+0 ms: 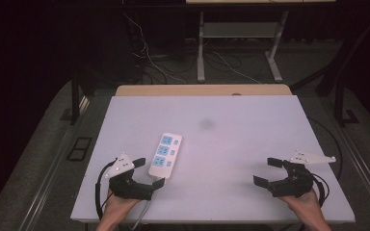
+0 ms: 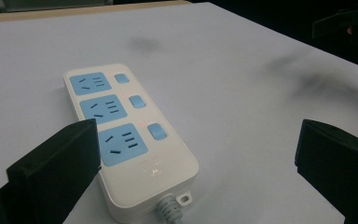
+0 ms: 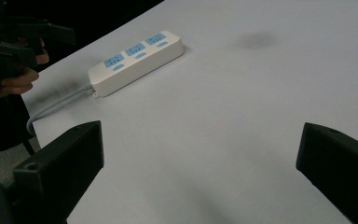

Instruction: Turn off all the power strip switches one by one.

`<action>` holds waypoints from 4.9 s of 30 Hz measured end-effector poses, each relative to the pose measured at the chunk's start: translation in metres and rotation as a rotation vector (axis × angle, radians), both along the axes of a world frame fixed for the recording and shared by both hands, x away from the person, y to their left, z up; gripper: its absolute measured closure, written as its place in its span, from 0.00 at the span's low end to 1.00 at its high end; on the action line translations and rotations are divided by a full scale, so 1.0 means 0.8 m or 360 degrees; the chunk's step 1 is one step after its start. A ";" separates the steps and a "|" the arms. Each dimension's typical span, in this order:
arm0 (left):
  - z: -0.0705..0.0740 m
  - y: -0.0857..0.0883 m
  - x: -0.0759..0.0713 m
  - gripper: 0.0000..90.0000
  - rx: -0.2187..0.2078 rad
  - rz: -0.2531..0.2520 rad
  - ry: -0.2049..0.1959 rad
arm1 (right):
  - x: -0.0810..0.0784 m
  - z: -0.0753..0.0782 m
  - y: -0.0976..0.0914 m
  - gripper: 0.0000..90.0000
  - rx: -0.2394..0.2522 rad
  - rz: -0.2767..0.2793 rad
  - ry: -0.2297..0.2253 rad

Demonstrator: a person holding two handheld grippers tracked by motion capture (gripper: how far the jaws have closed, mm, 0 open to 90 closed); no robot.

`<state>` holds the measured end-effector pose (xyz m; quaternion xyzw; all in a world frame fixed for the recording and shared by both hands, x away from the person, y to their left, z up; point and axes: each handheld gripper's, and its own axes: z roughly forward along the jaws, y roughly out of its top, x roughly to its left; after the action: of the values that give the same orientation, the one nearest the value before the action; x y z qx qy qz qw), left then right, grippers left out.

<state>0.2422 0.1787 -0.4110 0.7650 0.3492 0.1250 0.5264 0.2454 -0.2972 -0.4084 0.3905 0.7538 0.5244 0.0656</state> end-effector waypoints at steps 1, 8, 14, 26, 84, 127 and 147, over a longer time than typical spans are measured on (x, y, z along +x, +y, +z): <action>0.000 0.000 0.000 0.00 -0.0002 -0.0001 0.0002 | 0.000 0.000 0.000 0.00 -0.0002 0.0002 0.0002; 0.000 0.000 0.000 0.00 -0.0001 -0.0008 0.0005 | 0.000 -0.002 0.000 0.00 -0.0014 0.0011 0.0008; 0.000 0.000 -0.001 0.00 0.0001 -0.0018 0.0014 | 0.000 -0.003 0.001 0.00 -0.0017 0.0015 0.0015; 0.001 -0.007 -0.002 0.00 0.0046 -0.0055 0.0046 | 0.000 -0.003 0.002 0.00 -0.0031 0.0018 0.0013; 0.058 -0.017 0.068 0.00 0.0337 -0.0211 0.0198 | 0.000 -0.006 0.002 0.01 -0.0039 0.0025 0.0017; 0.043 -0.045 0.115 0.41 0.0585 -0.0330 0.0347 | 0.002 -0.009 0.002 0.00 -0.0056 0.0024 0.0010; 0.021 -0.055 0.128 0.99 0.0667 -0.0480 0.0450 | 0.002 -0.009 0.002 0.00 -0.0054 0.0020 0.0009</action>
<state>0.3444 0.1350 -0.3945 0.9102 0.2681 0.0069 0.3155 0.2469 -0.2952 -0.4154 0.3859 0.7653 0.5107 0.0669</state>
